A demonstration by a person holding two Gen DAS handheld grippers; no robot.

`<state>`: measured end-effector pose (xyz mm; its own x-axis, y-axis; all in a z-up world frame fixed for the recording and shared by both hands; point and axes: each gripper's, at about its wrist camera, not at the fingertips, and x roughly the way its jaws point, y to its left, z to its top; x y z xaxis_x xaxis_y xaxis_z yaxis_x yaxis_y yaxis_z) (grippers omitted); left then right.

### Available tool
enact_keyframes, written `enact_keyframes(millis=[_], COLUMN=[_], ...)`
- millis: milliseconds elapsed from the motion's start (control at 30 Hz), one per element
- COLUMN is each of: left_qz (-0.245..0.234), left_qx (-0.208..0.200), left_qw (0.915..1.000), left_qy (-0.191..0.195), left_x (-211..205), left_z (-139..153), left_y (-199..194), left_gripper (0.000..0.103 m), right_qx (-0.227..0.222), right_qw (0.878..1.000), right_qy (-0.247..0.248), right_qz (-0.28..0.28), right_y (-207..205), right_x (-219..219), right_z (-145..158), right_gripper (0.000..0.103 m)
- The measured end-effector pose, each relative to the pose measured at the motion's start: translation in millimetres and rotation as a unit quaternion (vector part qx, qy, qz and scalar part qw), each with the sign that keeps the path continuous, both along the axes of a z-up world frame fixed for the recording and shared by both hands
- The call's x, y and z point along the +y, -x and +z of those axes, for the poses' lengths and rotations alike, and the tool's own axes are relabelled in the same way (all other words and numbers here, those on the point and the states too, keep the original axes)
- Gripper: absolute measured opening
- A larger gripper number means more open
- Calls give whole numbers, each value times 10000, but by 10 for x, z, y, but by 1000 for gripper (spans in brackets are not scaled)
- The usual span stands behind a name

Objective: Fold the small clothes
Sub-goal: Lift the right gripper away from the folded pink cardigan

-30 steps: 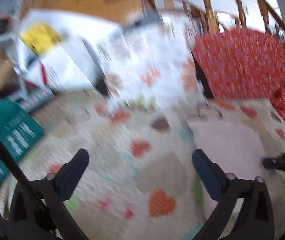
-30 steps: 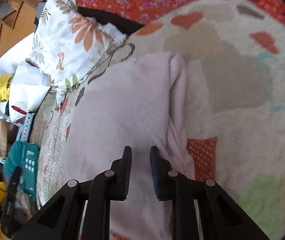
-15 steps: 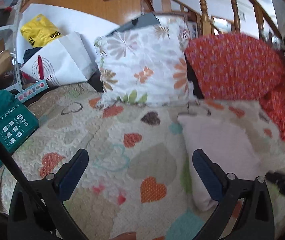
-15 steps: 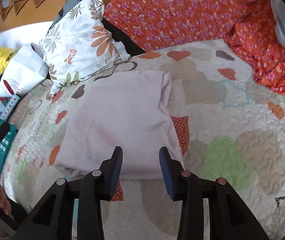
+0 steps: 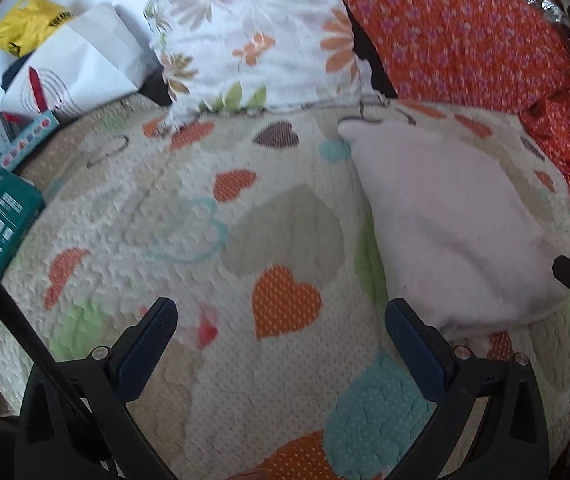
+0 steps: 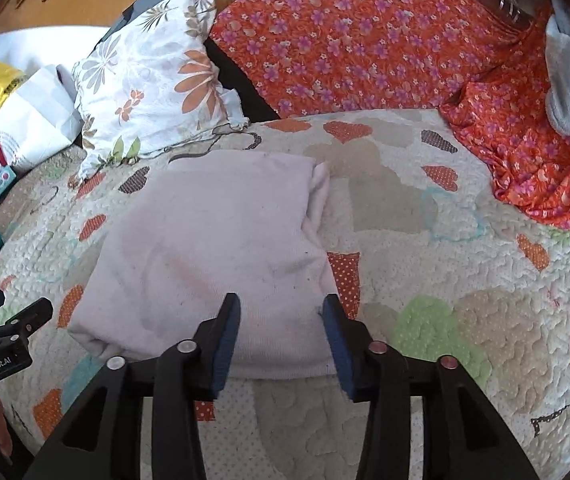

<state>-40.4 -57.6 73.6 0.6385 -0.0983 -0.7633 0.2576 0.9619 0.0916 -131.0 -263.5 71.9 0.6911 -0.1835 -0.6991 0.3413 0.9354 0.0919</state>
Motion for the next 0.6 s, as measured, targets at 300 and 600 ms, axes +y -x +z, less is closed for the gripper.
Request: enact_keyframes(millis=[300,600], left_qz=[-73,-82], left_qx=[315,369], left_qw=[9995,9993], left_qy=[-28,-55], left_x=[-10,-16], left_z=[-118,-160], left_y=[-47,-61], left_gripper=[103,103], right_qx=[546,357], right_qw=[9980,9993], right_qy=[217,123], right_qz=[229,32], right_y=[-146,-94], right_x=[119,38], right_z=[-220,-137], right_gripper=[54,55])
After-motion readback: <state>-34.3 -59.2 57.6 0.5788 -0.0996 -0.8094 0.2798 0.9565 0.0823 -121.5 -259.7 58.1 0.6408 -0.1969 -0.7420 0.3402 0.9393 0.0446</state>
